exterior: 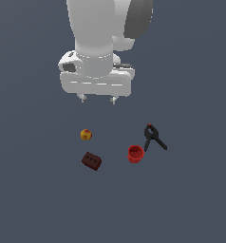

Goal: Pick up a designated object from a clutter of objects.

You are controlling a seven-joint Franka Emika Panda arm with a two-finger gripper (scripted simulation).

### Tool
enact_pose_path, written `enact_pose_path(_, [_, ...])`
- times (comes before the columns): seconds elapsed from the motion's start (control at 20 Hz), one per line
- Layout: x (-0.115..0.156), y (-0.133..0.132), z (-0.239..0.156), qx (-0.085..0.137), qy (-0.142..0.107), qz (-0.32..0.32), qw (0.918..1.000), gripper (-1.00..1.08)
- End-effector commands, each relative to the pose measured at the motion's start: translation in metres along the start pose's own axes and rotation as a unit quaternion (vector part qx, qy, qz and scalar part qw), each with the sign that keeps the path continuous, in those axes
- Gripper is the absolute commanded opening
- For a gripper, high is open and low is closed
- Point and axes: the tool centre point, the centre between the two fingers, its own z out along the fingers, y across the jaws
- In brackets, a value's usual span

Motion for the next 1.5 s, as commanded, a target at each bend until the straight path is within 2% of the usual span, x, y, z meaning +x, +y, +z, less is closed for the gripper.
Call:
enact_pose_path(0.0, [-0.001, 0.002, -0.001, 0.000, 0.000, 0.004, 1.0000, 1.00])
enact_pose_path(0.45, [0.006, 0.002, 0.008, -0.001, 0.000, -0.023, 0.9997, 1.00])
enact_pose_path(0.85, [0.022, 0.006, 0.030, -0.001, 0.000, -0.086, 0.9963, 1.00])
enact_pose_path(1.15, [0.038, 0.011, 0.057, -0.001, 0.000, -0.155, 0.9879, 1.00])
enact_pose_path(1.45, [0.053, 0.015, 0.086, 0.000, 0.000, -0.226, 0.9741, 1.00])
